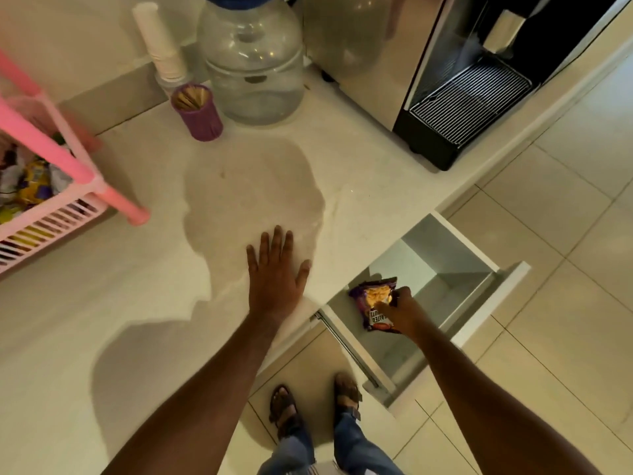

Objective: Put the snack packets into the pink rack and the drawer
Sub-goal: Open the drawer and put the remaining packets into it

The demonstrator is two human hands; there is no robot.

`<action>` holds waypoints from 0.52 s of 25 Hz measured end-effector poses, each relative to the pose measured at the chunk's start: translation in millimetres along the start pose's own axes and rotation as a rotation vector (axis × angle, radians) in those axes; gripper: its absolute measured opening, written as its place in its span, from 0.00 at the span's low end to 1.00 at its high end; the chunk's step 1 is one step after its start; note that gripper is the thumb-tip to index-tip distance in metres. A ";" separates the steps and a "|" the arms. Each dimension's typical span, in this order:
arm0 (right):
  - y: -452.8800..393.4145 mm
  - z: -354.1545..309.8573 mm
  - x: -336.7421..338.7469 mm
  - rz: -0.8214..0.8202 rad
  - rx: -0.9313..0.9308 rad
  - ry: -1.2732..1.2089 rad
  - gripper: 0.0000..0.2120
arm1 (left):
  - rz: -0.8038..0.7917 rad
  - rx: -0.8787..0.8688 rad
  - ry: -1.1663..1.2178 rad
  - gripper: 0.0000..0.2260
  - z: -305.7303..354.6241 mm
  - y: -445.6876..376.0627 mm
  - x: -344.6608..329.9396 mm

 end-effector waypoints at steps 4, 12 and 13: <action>-19.3 -4.5 -29.2 -0.080 0.067 0.163 0.22 | 0.022 0.014 0.005 0.33 -0.9 -2.2 -4.0; -42.1 9.1 -73.3 -0.155 0.102 0.521 0.28 | 0.049 0.024 -0.015 0.33 -2.8 -4.1 -8.2; -43.8 12.0 -75.3 -0.146 0.102 0.541 0.28 | 0.052 0.024 -0.012 0.33 -2.5 -3.8 -8.4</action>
Point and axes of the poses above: each hand's wrist, its own y-axis away from the middle knuckle, its own x-axis out of the back of the hand, z = x × y, the point moved 8 cm from there along -y, towards the middle knuckle, and after that the axes turned 4 degrees about -y, right-handed, at the moved point
